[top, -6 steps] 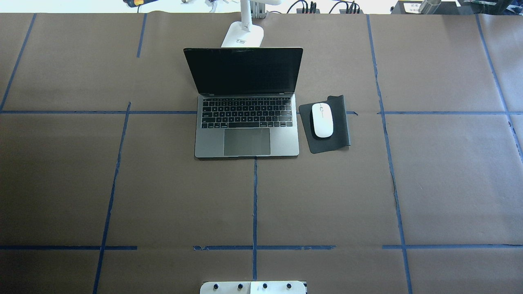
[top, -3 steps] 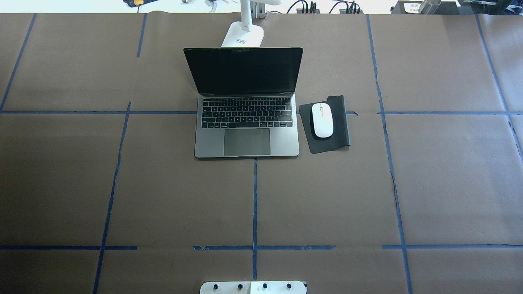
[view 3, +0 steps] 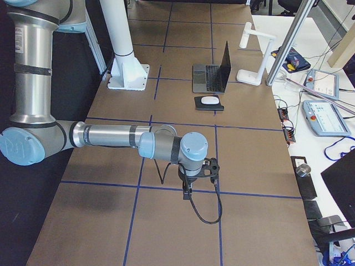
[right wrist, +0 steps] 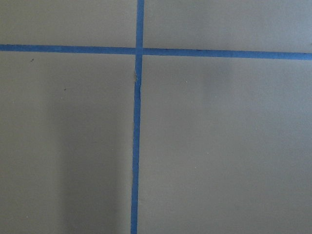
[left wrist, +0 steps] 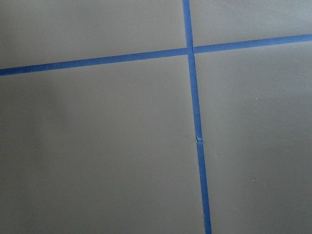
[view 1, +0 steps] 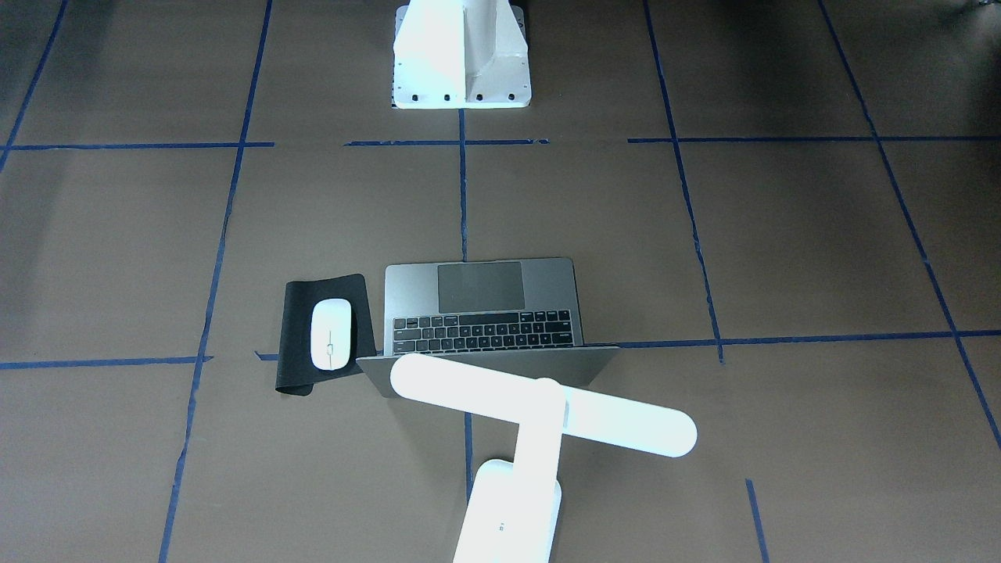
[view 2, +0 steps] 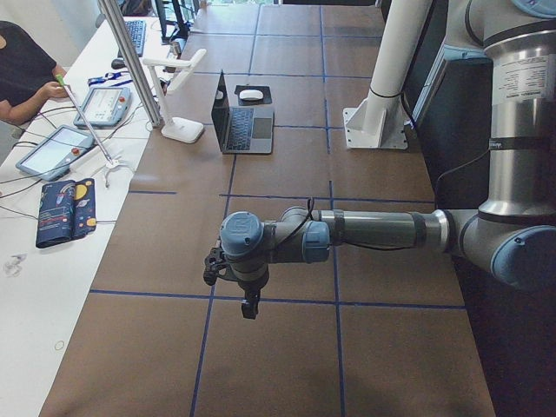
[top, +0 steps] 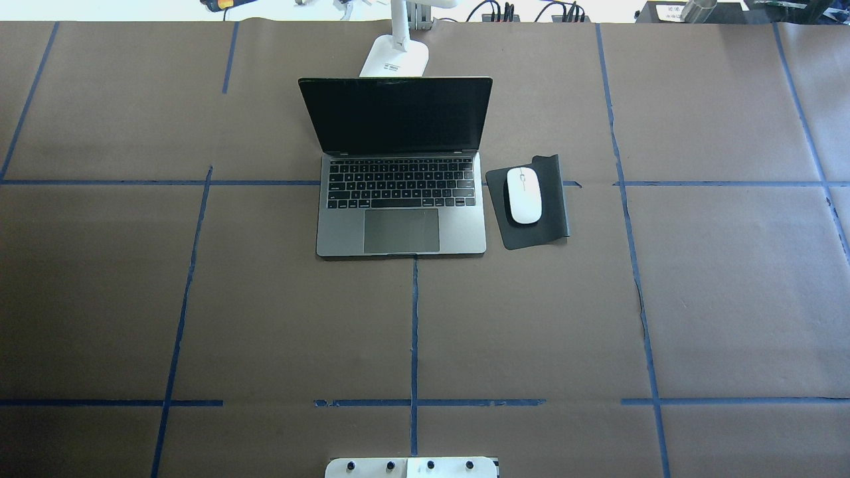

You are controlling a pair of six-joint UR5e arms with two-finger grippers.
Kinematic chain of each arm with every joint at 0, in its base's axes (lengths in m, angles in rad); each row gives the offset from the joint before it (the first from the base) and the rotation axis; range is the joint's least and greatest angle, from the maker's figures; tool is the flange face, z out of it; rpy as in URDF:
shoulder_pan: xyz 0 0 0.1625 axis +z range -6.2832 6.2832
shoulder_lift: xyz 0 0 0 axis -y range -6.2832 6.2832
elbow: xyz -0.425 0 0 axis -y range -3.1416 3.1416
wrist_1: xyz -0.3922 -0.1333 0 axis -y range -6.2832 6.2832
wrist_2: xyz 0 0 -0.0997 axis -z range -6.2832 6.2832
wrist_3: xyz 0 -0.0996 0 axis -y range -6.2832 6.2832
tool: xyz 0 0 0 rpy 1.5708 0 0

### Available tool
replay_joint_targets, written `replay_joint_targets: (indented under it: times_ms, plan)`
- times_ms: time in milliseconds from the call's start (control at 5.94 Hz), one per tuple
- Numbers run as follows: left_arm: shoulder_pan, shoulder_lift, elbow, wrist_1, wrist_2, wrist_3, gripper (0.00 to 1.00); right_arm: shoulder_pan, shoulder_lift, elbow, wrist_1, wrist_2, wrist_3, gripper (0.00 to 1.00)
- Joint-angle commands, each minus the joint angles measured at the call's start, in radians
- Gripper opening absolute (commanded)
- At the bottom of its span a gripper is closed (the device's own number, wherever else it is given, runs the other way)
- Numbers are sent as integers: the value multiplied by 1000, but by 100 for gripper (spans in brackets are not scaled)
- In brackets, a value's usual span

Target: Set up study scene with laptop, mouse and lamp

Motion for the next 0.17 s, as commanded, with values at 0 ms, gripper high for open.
replay_joint_targets:
  times_ms: [0]
  plan:
    - [0, 3, -30, 0, 0, 0, 100, 0, -1, 2, 5, 1, 0, 100]
